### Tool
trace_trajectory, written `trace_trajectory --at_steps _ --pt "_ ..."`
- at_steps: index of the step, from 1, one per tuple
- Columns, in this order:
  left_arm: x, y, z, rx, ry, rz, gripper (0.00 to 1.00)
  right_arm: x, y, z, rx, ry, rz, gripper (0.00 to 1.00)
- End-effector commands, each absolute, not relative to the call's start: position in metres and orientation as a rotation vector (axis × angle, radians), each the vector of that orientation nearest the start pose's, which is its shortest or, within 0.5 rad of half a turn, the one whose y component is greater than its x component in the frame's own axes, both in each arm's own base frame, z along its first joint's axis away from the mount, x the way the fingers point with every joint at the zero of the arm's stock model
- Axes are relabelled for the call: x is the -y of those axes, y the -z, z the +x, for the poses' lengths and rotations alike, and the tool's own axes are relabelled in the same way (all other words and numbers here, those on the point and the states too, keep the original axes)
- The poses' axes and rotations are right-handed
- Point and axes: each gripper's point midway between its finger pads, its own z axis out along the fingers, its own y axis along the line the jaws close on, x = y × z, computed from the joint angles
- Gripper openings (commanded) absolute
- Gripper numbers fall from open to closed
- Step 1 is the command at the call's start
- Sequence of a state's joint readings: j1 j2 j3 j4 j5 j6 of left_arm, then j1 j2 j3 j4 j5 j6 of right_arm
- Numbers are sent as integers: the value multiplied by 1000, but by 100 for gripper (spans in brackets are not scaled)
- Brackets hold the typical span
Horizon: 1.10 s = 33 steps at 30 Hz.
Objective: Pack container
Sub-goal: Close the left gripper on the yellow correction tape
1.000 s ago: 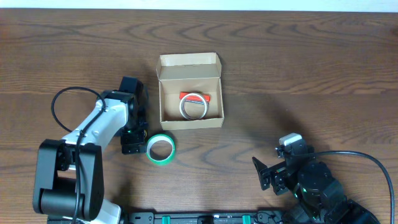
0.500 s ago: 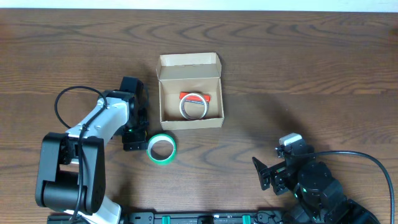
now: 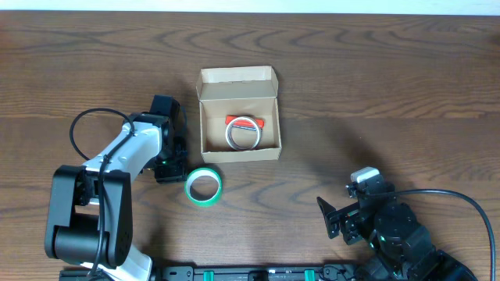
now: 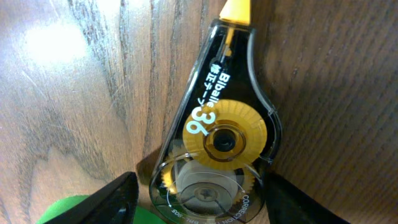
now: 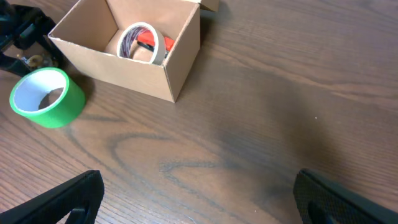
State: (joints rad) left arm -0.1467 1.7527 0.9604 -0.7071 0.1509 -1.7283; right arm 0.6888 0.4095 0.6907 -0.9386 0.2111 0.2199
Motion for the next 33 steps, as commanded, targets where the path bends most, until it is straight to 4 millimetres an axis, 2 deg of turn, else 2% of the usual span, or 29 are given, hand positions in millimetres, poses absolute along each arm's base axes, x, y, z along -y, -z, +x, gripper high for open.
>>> trace_trajectory --at_steps 1,8,25,33 --pt "66 11 285 -2280 177 -2301 60 -91 -197 168 -2183 -269 -391 99" --pt "66 11 286 -2278 184 -2298 53 -91 -197 168 -2183 -269 -391 99" --pt "63 -3 293 -2244 223 -2256 47 -91 -197 168 -2183 -269 -391 99" --pt "59 -16 298 -2209 254 -2218 47 -91 -197 168 -2183 -269 -391 99"
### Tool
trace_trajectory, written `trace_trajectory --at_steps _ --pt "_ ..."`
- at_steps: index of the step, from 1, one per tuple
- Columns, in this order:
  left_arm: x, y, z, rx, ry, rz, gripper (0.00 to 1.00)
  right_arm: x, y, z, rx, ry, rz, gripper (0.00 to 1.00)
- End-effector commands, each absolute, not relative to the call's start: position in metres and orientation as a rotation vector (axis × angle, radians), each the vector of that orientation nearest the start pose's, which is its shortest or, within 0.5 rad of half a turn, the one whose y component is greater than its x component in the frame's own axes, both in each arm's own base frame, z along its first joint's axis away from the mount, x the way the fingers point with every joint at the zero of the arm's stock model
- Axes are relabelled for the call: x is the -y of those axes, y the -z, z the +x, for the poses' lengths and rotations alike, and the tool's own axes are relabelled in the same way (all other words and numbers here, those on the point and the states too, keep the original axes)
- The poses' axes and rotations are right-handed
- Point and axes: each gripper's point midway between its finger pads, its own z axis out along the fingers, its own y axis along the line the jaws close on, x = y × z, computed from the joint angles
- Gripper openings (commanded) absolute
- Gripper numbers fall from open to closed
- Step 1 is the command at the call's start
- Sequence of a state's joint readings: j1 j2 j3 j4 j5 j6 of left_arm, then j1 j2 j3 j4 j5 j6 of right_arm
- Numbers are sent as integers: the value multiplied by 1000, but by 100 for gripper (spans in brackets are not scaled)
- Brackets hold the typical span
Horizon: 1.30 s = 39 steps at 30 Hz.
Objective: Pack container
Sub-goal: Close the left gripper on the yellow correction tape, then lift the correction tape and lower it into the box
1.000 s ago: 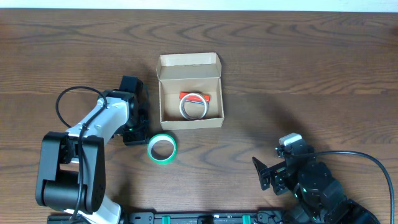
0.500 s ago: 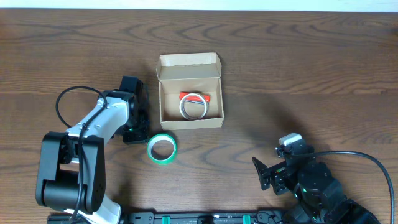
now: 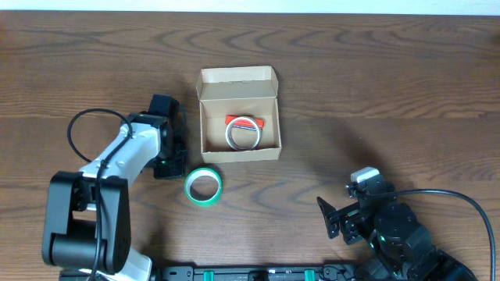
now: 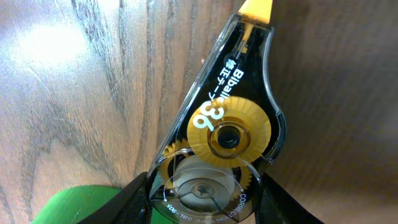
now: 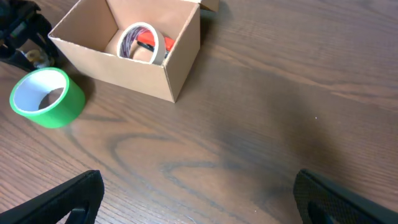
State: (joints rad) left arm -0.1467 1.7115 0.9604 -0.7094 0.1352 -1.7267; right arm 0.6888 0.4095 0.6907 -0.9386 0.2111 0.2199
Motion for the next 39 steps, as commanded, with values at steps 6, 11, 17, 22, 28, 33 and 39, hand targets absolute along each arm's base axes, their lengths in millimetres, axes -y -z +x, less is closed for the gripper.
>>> trace_trajectory --at_steps 6,11,17,22,28,33,39 --pt "55 -29 301 -2174 271 -2185 47 -91 -197 168 -2183 -269 -391 99" --pt "52 -42 306 -2141 305 -2149 47 -91 -197 168 -2183 -269 -390 99" --pt "52 -56 309 -2115 354 -2122 47 -91 -197 168 -2183 -269 -391 99" --pt "51 -66 312 -2092 384 -2099 47 -91 -197 168 -2183 -269 -391 99" --pt "51 -86 324 -2094 414 -1995 46 -91 -197 168 -2183 -269 -390 99" --pt "59 -110 338 -2102 432 -1895 46 -91 -197 168 -2183 -269 -391 99" --pt "73 -146 355 -2104 473 -1763 46 -91 -197 168 -2183 -269 -390 99"
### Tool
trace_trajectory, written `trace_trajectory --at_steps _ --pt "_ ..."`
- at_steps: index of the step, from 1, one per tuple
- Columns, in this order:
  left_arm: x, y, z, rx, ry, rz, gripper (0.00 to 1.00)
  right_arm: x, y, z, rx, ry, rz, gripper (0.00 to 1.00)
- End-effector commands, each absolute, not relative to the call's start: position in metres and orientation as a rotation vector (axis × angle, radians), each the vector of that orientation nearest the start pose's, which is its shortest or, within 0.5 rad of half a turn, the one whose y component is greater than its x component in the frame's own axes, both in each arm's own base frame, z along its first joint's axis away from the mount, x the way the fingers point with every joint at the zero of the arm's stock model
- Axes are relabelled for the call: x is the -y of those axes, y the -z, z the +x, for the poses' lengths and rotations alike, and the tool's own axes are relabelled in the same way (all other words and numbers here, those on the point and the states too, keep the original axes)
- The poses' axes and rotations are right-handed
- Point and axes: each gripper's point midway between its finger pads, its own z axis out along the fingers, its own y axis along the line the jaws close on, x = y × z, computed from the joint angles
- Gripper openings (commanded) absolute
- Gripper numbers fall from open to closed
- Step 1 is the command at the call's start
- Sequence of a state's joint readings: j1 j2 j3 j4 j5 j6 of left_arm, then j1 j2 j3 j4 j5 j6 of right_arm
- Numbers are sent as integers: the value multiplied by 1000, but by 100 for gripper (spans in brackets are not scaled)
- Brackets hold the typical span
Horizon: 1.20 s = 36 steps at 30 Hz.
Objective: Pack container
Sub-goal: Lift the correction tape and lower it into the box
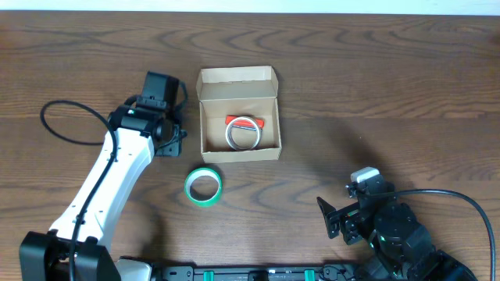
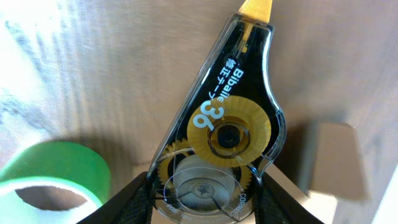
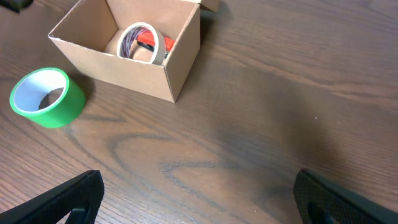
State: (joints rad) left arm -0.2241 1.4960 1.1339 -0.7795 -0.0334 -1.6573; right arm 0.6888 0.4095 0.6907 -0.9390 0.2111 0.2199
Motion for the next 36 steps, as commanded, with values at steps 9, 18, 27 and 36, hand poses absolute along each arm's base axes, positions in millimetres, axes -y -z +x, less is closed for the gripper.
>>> trace_trajectory --at_steps 9,18,27,36 --pt "120 -183 375 -2159 560 -1582 47 -91 -197 168 -2183 -269 -391 99" --pt "200 -178 377 -2319 608 -1412 47 -91 -197 168 -2183 -269 -390 99" --pt "230 -150 365 -2448 574 -1370 47 -91 -197 168 -2183 -269 -391 99" --pt "227 -111 345 -2587 422 -1429 47 -91 -197 168 -2183 -269 -391 99"
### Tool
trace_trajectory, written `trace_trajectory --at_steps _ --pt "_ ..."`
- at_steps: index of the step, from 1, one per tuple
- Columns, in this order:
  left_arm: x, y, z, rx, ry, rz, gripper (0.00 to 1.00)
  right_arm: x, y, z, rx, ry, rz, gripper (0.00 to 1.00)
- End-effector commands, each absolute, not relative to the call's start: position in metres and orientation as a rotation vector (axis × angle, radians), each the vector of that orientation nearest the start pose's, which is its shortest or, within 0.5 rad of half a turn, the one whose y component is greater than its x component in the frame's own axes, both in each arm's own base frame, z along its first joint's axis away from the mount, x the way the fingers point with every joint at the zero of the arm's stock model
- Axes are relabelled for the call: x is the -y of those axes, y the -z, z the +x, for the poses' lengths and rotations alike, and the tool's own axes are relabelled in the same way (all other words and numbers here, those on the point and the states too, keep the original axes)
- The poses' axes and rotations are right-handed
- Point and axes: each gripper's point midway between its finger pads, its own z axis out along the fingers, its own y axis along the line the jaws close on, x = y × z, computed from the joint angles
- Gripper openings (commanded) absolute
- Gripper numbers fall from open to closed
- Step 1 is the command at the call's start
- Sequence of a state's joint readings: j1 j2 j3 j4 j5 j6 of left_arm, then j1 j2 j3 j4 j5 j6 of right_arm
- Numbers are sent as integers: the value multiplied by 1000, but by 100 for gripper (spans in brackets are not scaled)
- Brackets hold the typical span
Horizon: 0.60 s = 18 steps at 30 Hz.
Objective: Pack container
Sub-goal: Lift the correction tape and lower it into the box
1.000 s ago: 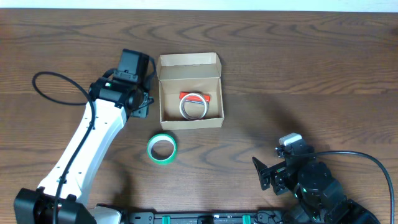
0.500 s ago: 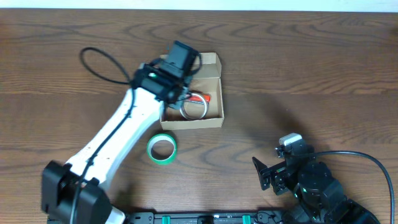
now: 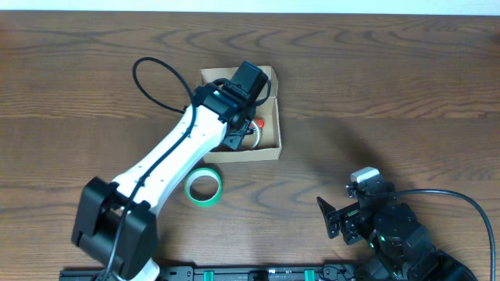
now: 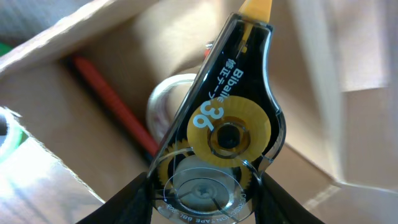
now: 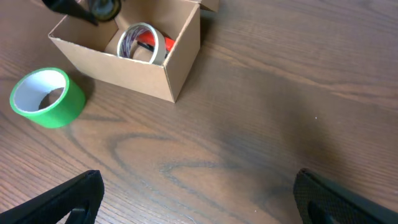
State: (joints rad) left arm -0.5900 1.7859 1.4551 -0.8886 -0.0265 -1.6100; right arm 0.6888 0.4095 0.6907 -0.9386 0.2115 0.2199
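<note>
My left gripper [image 4: 205,199] is shut on a black and yellow correction tape dispenser [image 4: 221,124] and holds it over the inside of the open cardboard box [image 3: 269,148]. In the box lie a white tape ring [image 5: 142,42] and a red pen [image 4: 112,99]. A green tape roll [image 3: 203,186] rests on the table in front of the box. In the overhead view the left gripper [image 3: 238,129] covers much of the box. My right gripper [image 5: 199,205] stands open at the front right, nothing between its fingers.
The box's lid flap [image 3: 237,76] stands open on the far side. A black cable [image 3: 156,70] loops from the left arm over the table. Wooden table [image 3: 391,94] stretches all round.
My left gripper, with the dispenser in it, has moved from left of the box to over the box interior. The right arm and green roll have not moved.
The left gripper stood open around the dispenser lying on the table left of the box. Then it was shut on the dispenser. Then it held it raised by the box's left side, and now over the box.
</note>
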Motion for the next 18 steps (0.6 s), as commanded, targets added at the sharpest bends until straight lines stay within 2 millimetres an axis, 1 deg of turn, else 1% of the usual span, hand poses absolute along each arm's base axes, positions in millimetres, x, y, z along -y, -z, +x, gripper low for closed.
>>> trace_trajectory --at_steps 1,7,13,18 --pt "225 -107 344 -2597 400 -1440 47 -91 -197 168 -2183 -269 -391 99" --pt "212 -93 343 -2611 320 -1491 47 -91 -197 168 -2183 -269 -391 99" --pt "201 -84 337 -2640 258 -1546 47 -91 -197 168 -2183 -269 -391 99" --pt "201 -79 336 -2658 251 -1553 47 -91 -197 168 -2183 -269 -391 99"
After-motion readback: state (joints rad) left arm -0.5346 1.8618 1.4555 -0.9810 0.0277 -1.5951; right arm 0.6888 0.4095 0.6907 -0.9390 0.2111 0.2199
